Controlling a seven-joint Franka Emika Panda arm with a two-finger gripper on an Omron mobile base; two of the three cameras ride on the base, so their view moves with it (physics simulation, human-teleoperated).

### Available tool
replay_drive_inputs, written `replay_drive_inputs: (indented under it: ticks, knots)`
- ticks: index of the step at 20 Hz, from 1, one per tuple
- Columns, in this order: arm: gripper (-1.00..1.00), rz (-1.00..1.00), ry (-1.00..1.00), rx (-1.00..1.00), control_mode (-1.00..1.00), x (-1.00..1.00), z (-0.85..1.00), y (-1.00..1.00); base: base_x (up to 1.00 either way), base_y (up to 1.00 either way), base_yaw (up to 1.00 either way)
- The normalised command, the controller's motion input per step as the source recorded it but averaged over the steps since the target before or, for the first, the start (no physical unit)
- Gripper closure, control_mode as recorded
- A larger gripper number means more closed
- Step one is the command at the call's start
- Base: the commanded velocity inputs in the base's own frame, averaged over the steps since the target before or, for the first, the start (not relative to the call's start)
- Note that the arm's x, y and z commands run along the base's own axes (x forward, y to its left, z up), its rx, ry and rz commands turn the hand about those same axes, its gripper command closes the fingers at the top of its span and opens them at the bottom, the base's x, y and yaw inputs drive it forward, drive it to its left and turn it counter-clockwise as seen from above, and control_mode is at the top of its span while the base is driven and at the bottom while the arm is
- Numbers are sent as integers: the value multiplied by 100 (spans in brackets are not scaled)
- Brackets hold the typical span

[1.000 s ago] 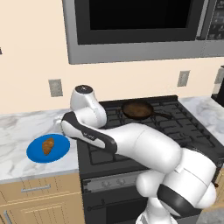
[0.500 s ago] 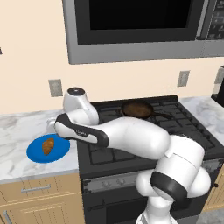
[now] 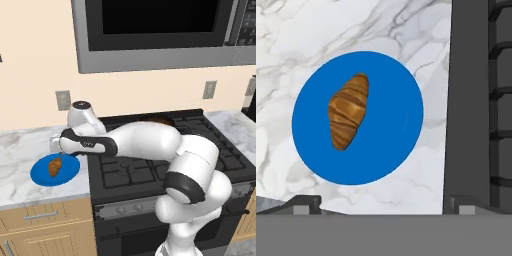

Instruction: Pick the croissant and place it on the pan. Then turn on the stove to warm the croissant.

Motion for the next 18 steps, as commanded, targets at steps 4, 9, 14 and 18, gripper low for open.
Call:
replay_drive_inputs:
  ticks: [4, 9, 14, 18]
  knots:
    - [-100, 0, 3, 0, -100, 21, -16, 27, 0, 0, 0]
    - [-100, 0, 2, 0, -100, 12, -16, 30, 0, 0, 0]
    - [-100, 0, 2, 0, -100, 17, -21, 20, 0, 0, 0]
    - [-100, 0, 2, 0, -100, 18, -22, 10, 0, 0, 0]
